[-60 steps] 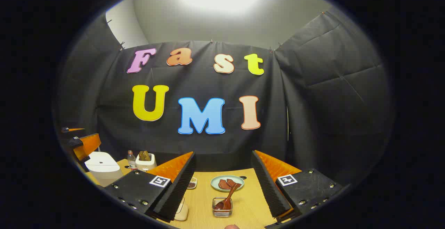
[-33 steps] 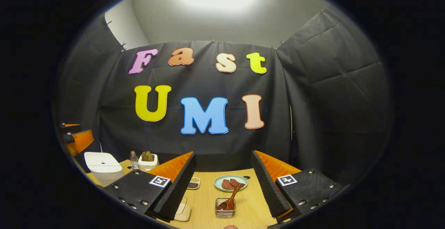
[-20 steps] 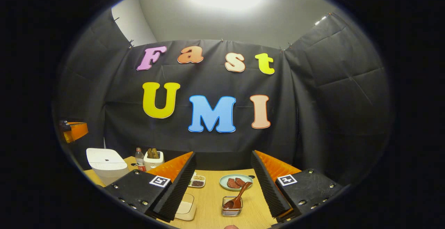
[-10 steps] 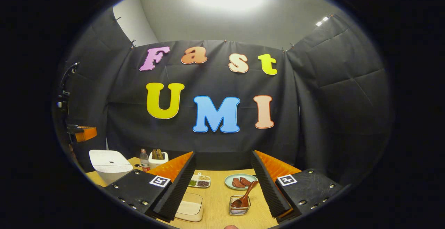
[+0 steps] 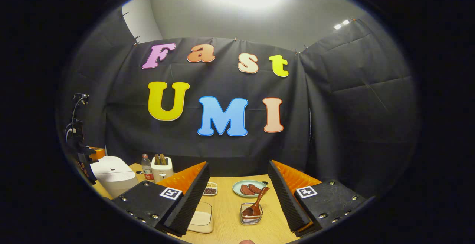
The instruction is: Close the left gripper, press the button to open the rice cooker; take a wooden spoon from the chopstick holder with the right hand, scoop a spoonful of rice and pour it into the rice cooker, then put the wooden spoon back into the chopstick holder.
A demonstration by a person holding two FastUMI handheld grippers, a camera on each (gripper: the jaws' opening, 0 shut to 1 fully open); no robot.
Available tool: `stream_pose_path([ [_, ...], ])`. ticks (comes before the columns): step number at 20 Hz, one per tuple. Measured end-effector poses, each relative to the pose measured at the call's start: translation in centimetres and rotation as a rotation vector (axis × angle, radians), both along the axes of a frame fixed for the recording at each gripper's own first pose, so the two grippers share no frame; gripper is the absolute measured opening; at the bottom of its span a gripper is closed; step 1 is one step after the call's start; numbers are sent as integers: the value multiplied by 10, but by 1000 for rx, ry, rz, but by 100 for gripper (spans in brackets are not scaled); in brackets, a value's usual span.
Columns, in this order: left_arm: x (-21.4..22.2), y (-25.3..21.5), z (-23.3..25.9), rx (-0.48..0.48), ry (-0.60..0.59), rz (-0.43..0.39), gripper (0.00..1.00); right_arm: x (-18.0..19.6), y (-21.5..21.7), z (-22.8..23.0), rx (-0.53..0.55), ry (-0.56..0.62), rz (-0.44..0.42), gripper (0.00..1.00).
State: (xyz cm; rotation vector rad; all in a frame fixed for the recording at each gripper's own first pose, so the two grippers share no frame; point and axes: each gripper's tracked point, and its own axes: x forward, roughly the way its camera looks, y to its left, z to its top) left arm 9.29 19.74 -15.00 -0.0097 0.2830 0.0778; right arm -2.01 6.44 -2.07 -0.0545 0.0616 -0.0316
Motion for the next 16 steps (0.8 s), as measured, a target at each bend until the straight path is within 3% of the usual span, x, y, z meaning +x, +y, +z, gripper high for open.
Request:
stream_pose_path([
  [4, 10, 7, -43, -11, 60, -6, 9, -4, 12, -8, 6, 34, -1, 96],
  [8, 16, 16, -75, -33, 106, 10, 9, -3, 20, -9, -56, 33, 8, 96],
  [16, 15, 24, -95, -122, 127, 66, 9, 1, 26, -15, -62, 46, 32, 95],
])
